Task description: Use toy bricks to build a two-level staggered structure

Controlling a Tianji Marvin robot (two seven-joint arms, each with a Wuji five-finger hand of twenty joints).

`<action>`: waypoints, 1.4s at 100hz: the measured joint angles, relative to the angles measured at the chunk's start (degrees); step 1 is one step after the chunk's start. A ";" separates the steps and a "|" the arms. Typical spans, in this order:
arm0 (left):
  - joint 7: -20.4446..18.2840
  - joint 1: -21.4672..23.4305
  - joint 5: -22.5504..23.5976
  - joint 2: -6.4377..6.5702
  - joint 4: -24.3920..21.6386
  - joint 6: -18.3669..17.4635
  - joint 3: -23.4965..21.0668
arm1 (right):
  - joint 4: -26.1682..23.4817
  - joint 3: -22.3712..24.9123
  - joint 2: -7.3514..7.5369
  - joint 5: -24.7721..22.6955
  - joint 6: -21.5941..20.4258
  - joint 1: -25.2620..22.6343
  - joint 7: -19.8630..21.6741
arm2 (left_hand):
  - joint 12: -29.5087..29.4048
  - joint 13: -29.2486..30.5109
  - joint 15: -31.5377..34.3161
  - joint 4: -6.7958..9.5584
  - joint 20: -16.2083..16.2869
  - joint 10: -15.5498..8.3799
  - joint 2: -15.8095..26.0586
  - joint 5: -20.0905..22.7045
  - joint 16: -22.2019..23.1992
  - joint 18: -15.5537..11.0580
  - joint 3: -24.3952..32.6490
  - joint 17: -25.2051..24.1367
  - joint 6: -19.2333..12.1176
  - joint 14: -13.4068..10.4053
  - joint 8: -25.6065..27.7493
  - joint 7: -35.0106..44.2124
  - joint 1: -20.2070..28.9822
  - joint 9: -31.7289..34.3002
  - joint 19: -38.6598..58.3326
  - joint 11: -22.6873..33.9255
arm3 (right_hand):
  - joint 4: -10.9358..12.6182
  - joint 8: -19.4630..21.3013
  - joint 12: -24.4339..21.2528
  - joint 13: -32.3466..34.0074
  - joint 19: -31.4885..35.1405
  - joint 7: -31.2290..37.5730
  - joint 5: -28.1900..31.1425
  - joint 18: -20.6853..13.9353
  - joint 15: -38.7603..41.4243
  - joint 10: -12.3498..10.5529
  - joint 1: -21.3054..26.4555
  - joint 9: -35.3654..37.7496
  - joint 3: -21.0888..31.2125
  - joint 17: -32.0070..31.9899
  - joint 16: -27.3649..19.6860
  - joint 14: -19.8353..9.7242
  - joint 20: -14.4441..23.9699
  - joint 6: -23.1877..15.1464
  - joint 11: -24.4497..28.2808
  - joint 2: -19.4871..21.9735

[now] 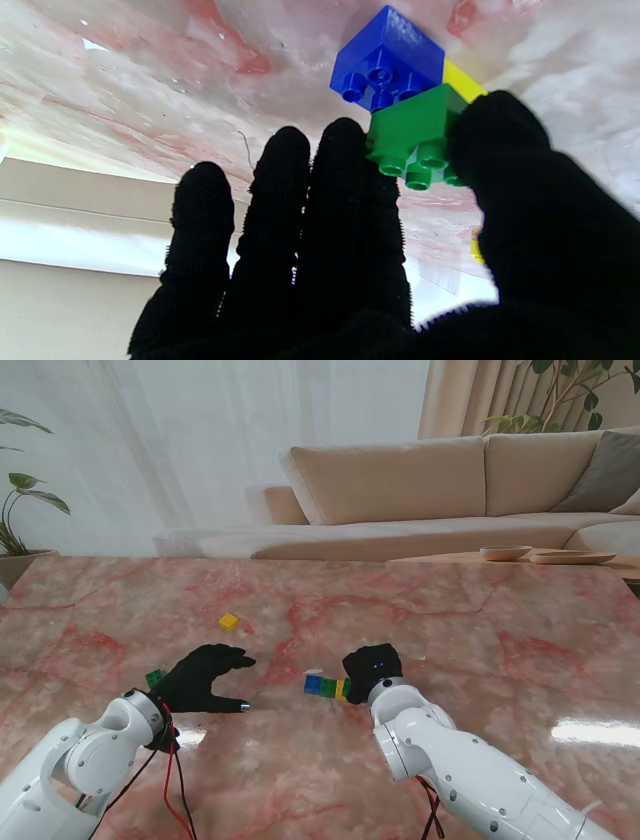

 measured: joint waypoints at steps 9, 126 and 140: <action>-0.14 0.04 0.07 0.04 -0.18 0.04 -0.02 | 0.34 -0.05 -0.07 0.29 0.00 0.14 -0.26 | 0.00 0.00 0.00 0.00 -0.07 0.00 0.00 0.00 0.00 0.00 0.00 0.00 0.00 0.00 0.00 0.00 0.00 0.00 -0.01 0.00 | 0.00 0.00 0.00 0.00 0.00 0.00 0.00 0.00 0.00 0.00 0.00 -0.01 -0.01 -0.01 0.00 0.00 0.00 0.00 0.00 0.01; -1.75 -0.07 0.41 0.29 -1.03 0.22 -0.22 | 2.72 -1.38 -0.22 1.32 0.06 1.54 -1.79 | 0.00 0.00 -0.01 0.00 -0.79 0.01 0.00 0.00 0.00 0.00 0.00 0.00 0.00 0.00 0.00 0.00 0.00 0.00 -0.04 0.00 | 0.00 1.03 0.00 -0.86 -0.08 -0.02 -1.70 -0.64 -0.68 0.01 0.00 -3.55 -0.11 -1.48 0.00 -0.15 0.01 0.00 0.08 1.41; -1.76 -0.09 0.33 0.31 -0.98 0.08 -0.22 | 2.76 -1.38 -0.20 1.27 0.05 1.57 -1.57 | 0.00 0.00 -0.01 0.00 -0.87 0.01 0.00 0.00 0.00 0.00 0.00 0.00 0.00 0.00 0.00 0.00 0.00 0.00 -0.09 0.00 | 0.00 1.04 0.00 -1.50 -0.14 -0.04 -1.79 -0.66 -1.02 0.02 0.00 -3.75 -0.11 -1.56 0.00 -0.21 0.01 0.00 -0.03 1.42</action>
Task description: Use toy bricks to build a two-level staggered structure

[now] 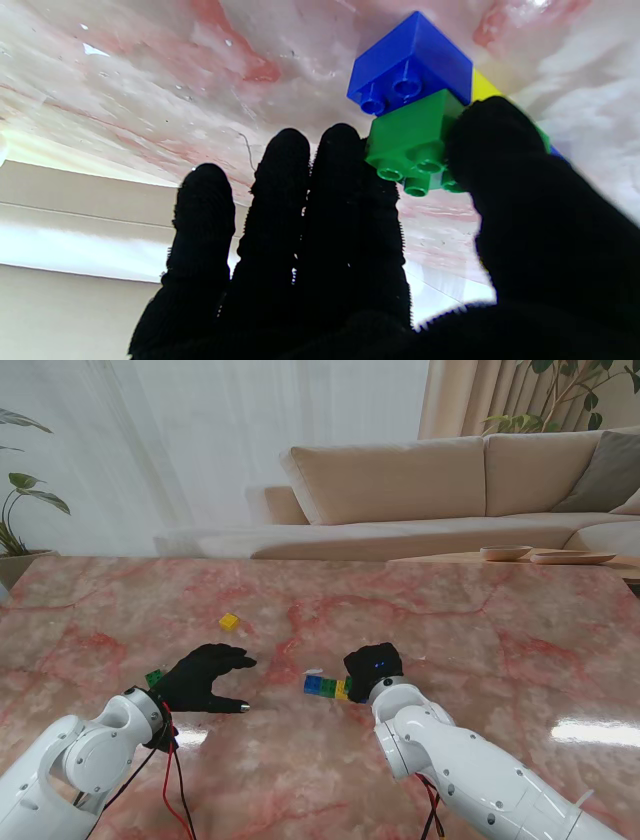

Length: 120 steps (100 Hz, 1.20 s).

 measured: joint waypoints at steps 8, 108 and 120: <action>0.00 -0.01 0.00 0.01 0.01 -0.05 0.00 | 0.01 0.00 0.03 -0.13 -0.07 -0.03 0.11 | 0.00 0.00 0.00 0.00 0.00 0.00 0.00 0.00 0.00 0.00 0.00 0.00 0.00 0.00 0.00 0.00 0.00 0.00 -0.52 0.00 | 0.00 0.01 0.00 -0.04 -0.03 0.00 -0.50 0.00 -0.06 0.00 0.00 -0.64 -0.23 -0.08 0.00 -0.03 0.00 -0.05 -0.22 0.54; 0.51 0.01 -0.27 0.02 0.30 -0.51 -0.08 | -8.43 10.45 0.14 -4.91 -4.30 -8.52 1.42 | 0.00 0.00 0.00 0.00 -0.02 0.00 0.00 0.00 0.00 0.00 0.00 0.16 0.00 0.00 0.00 0.00 0.00 0.00 -0.55 0.00 | 9.50 11.89 -7.11 -11.17 -5.14 -19.58 -3.70 -1.32 -5.09 0.62 -4.22 -14.25 -14.82 -6.85 -0.74 -0.19 1.45 1.17 -2.22 6.73; 1.17 0.11 -0.33 -0.04 0.30 -0.51 -0.07 | -11.43 14.04 -0.16 -0.24 -5.51 -11.12 0.15 | 0.00 0.00 0.00 0.00 -0.02 0.00 0.00 0.00 0.00 0.00 0.00 0.16 0.00 0.00 0.00 0.00 0.00 0.00 -0.56 0.00 | 9.50 11.89 -7.74 -11.17 -5.17 -19.58 -3.70 -1.32 -5.34 0.65 -4.23 -14.25 -14.82 -6.85 -0.79 -0.19 1.46 1.20 -2.74 8.19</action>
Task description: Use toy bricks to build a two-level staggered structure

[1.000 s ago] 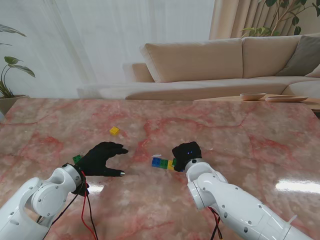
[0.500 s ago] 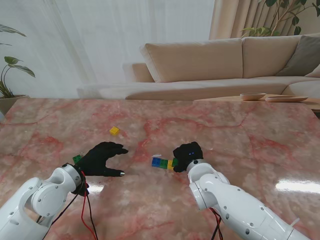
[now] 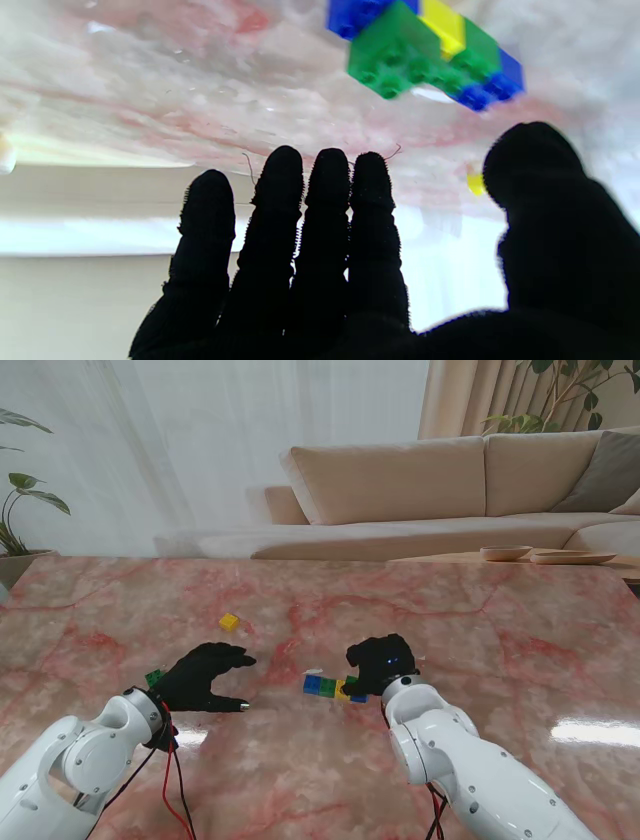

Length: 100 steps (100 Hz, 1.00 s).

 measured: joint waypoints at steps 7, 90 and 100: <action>0.39 0.08 -0.10 -0.06 -0.01 0.00 0.01 | -1.32 1.52 -0.14 5.27 -0.79 -0.93 -0.44 | 0.00 0.00 0.00 0.00 0.00 0.00 0.00 0.00 0.00 0.00 0.00 0.00 0.00 0.00 0.00 0.00 0.00 0.00 0.00 0.00 | 0.00 0.01 -0.27 0.00 -0.71 0.00 0.00 0.00 -0.56 0.01 0.00 0.00 0.02 0.00 -0.60 0.00 0.01 0.00 -0.21 0.08; 2.69 1.11 -0.67 -0.59 -0.36 -0.62 -0.01 | 5.74 -0.73 -1.33 7.64 0.71 1.84 -10.22 | 0.00 -0.01 0.00 0.00 0.00 0.00 0.00 0.00 0.00 0.00 0.00 0.00 0.00 0.00 0.00 0.00 0.00 0.00 0.00 0.00 | -6.89 -10.91 6.34 22.74 14.74 25.15 13.43 0.00 11.15 -1.49 9.41 24.67 15.68 19.10 0.94 -0.55 0.69 -9.22 1.36 -8.81; 2.35 1.27 -0.66 -0.58 -0.45 -0.62 -0.20 | 7.81 -2.25 -1.56 9.54 1.01 3.28 -10.52 | 0.00 0.00 0.00 0.00 0.00 0.00 0.00 0.00 0.00 0.00 0.00 0.00 0.00 0.00 0.00 0.00 0.00 0.00 0.00 0.00 | -6.89 -11.56 6.34 22.74 14.75 25.16 13.43 0.00 11.08 -1.49 9.98 24.67 16.30 19.10 0.94 -0.55 0.69 -9.22 1.30 -8.83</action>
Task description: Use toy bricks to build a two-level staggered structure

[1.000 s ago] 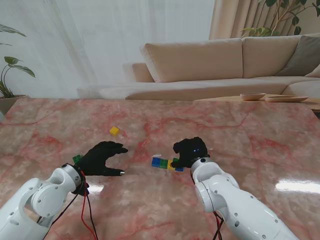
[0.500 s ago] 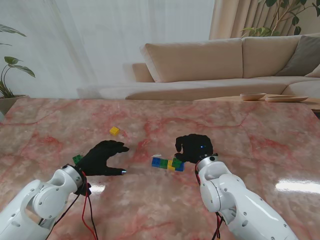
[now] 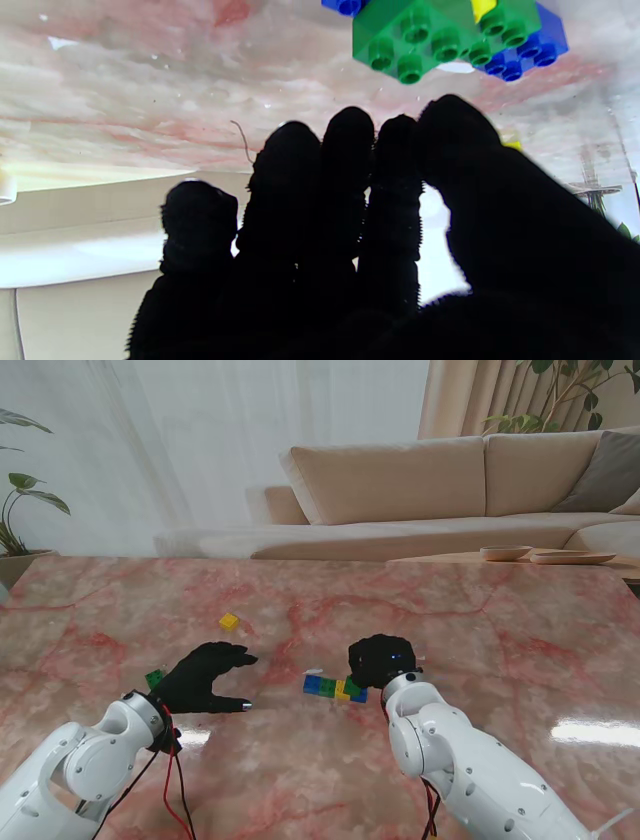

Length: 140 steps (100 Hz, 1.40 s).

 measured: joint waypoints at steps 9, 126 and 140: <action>-0.23 0.15 0.03 0.02 -0.14 0.03 -0.17 | 1.51 -0.94 -0.24 0.75 0.13 0.96 -0.11 | 0.00 0.00 0.00 0.00 0.00 0.00 0.00 0.00 0.00 0.00 0.00 0.00 0.00 0.00 0.00 0.00 0.00 0.00 0.00 0.00 | 0.00 -0.29 0.00 0.00 0.01 0.00 0.00 0.00 -0.07 0.00 0.00 0.00 0.35 0.00 0.00 0.01 0.00 0.00 -0.64 0.00; -1.65 0.86 0.53 0.22 -0.99 0.40 -1.14 | 6.42 -5.40 -0.83 4.74 0.78 5.43 0.33 | 0.00 0.00 0.00 0.00 -0.01 0.01 0.00 0.00 0.00 0.00 0.00 0.00 0.00 0.00 0.00 0.00 0.00 0.00 0.00 -0.01 | -1.38 -1.74 -0.69 0.05 0.01 3.26 0.53 0.07 -0.69 0.26 -1.05 2.07 4.14 -0.01 0.00 0.51 -0.06 0.92 -2.94 0.91; -1.75 0.89 0.57 0.25 -1.01 0.37 -1.24 | 6.66 -5.57 -0.85 5.18 1.00 5.52 0.04 | 0.00 0.00 0.00 0.00 -0.01 0.01 0.00 0.00 0.00 0.00 0.00 0.00 0.00 0.00 0.00 0.00 0.00 0.00 0.00 -0.01 | -2.06 -1.74 -0.97 0.70 0.03 3.74 0.53 0.07 -0.73 0.29 -1.92 2.29 5.22 0.57 0.00 0.58 -0.06 0.70 -2.97 0.85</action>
